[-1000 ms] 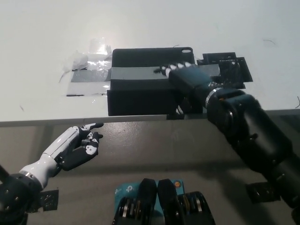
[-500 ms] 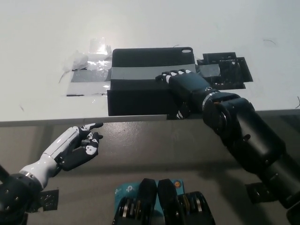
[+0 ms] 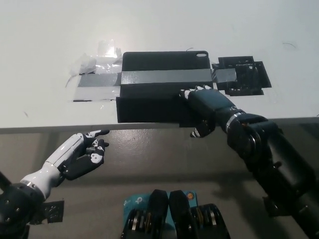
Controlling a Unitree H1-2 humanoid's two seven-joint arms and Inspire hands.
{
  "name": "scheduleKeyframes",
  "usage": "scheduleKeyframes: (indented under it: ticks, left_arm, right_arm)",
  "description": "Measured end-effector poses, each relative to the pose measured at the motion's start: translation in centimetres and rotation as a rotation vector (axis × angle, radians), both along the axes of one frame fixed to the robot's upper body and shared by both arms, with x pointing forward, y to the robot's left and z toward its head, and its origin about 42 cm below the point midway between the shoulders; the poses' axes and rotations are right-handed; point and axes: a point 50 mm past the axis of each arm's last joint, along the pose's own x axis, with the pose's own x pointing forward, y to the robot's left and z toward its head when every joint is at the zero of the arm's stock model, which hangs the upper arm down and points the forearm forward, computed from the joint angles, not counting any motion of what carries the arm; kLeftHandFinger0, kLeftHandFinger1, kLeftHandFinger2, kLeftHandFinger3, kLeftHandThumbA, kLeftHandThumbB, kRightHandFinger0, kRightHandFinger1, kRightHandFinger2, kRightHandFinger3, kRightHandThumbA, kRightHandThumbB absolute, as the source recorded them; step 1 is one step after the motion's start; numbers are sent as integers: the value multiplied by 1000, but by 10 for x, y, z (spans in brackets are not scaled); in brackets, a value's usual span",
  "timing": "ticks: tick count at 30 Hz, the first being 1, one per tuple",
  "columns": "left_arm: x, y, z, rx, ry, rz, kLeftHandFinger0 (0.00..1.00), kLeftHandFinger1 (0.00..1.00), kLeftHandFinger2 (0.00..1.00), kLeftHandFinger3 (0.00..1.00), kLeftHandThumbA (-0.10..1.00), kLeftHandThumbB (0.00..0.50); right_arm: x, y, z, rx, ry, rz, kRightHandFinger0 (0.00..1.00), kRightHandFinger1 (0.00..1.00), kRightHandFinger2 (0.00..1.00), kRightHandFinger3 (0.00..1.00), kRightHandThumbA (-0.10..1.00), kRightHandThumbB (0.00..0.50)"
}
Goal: The robot uses its right hand to pull the cover of a folded tablet cover kept in the middle of the desk
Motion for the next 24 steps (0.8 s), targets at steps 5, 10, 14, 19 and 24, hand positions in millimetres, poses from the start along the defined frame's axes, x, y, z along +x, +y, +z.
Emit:
scheduleKeyframes:
  ticks: [5, 10, 14, 19, 24]
  left_arm:
    - [0, 0, 0, 0, 0, 1, 773, 834, 955, 1000, 1000, 113]
    - [0, 0, 0, 1, -1, 0, 766, 829, 954, 1000, 1000, 88]
    - [0, 0, 1, 1, -2, 0, 769, 827, 945, 1000, 1000, 93]
    - [1, 0, 2, 3, -7, -1, 790, 845, 962, 1000, 1000, 76]
    - [1, 0, 3, 3, -10, -1, 794, 847, 965, 1000, 1000, 81]
  right_arm:
    - [-12, -3, -1, 29, 8, 0, 972, 893, 849, 853, 1000, 381]
    - [-31, -6, -18, 63, 89, 9, 722, 750, 799, 902, 1000, 398]
    - [-42, -9, -33, 74, 159, 5, 735, 760, 837, 969, 1000, 343]
    - [-46, -10, -41, 94, 214, -6, 585, 639, 742, 880, 1000, 378]
    - [-57, -11, -59, 143, 284, -39, 567, 607, 716, 901, 1000, 386]
